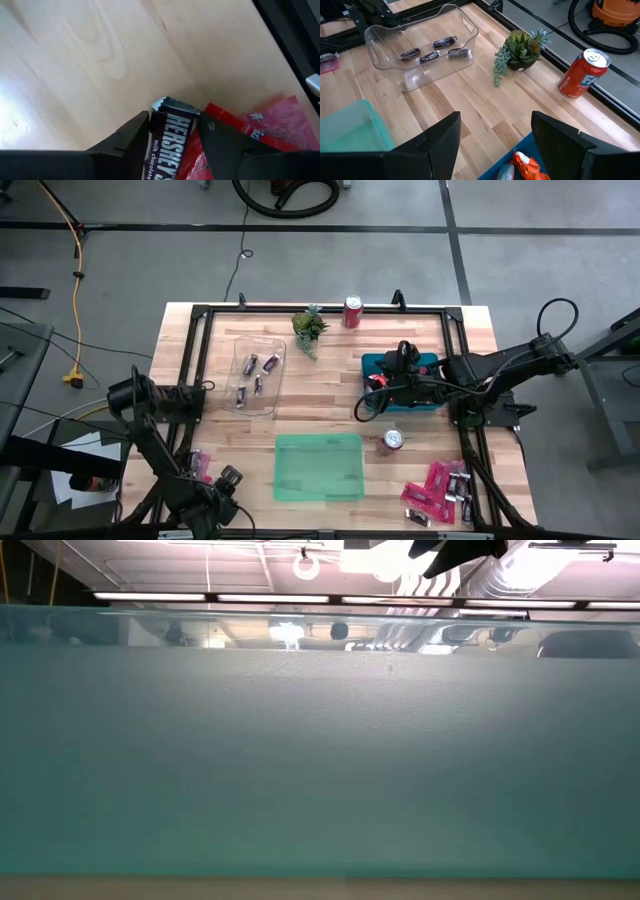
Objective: Sort candy
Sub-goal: Put the brown chocolate bar into the transparent bin
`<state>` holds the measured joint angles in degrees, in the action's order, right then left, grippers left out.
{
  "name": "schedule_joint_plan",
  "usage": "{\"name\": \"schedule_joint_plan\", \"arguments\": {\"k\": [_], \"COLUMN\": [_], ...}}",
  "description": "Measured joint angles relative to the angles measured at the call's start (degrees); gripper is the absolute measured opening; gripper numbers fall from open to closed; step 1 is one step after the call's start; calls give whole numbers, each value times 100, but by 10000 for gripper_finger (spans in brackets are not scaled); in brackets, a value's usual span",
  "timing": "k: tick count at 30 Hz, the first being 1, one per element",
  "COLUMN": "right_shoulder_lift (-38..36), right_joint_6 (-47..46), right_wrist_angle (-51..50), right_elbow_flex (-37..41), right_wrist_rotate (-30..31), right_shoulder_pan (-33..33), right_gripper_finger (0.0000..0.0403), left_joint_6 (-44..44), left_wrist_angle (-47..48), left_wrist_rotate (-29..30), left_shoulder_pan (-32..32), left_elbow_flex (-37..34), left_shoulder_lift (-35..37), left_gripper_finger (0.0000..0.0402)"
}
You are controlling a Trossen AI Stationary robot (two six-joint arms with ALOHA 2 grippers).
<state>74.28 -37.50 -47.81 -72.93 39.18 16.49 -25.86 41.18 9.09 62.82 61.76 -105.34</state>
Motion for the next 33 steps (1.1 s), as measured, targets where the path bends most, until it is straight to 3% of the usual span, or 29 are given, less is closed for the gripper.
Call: {"name": "schedule_joint_plan", "arguments": {"k": [3,8,14,19,22,25,27,29,33], "right_shoulder_lift": [0,0,0,0,0,39,105,220,517], "right_joint_6": [0,0,25,42,88,490,923,1350,2180], "right_wrist_angle": [0,-2,3,2,59,518,1040,1720,2672], "right_elbow_flex": [0,0,0,0,0,2,3,2,2], "right_wrist_rotate": [0,0,-6,-92,-436,-993,-1432,-1789,-2017], "right_shoulder_pan": [0,0,0,0,2,2,-2,-21,-26], "right_gripper_finger": [238,238,238,238,238,238,238,238,238], "left_joint_6": [-142,-572,-728,-1046,-1328,-1031,-436,215,1256], "left_wrist_angle": [-3,-13,367,968,882,11,-737,-1581,-3403], "left_wrist_rotate": [-72,-34,487,1238,2039,2945,3151,2976,1902], "left_shoulder_pan": [-170,-527,-1061,-1465,-1726,-2250,-2748,-3294,-4261], "left_elbow_flex": [0,-7,-57,-48,-46,-35,-31,-31,-31], "left_shoulder_lift": [-3,36,515,1469,2285,2985,3286,3413,3445], "left_gripper_finger": [119,17,3,1,0,0,0,0,0]}}
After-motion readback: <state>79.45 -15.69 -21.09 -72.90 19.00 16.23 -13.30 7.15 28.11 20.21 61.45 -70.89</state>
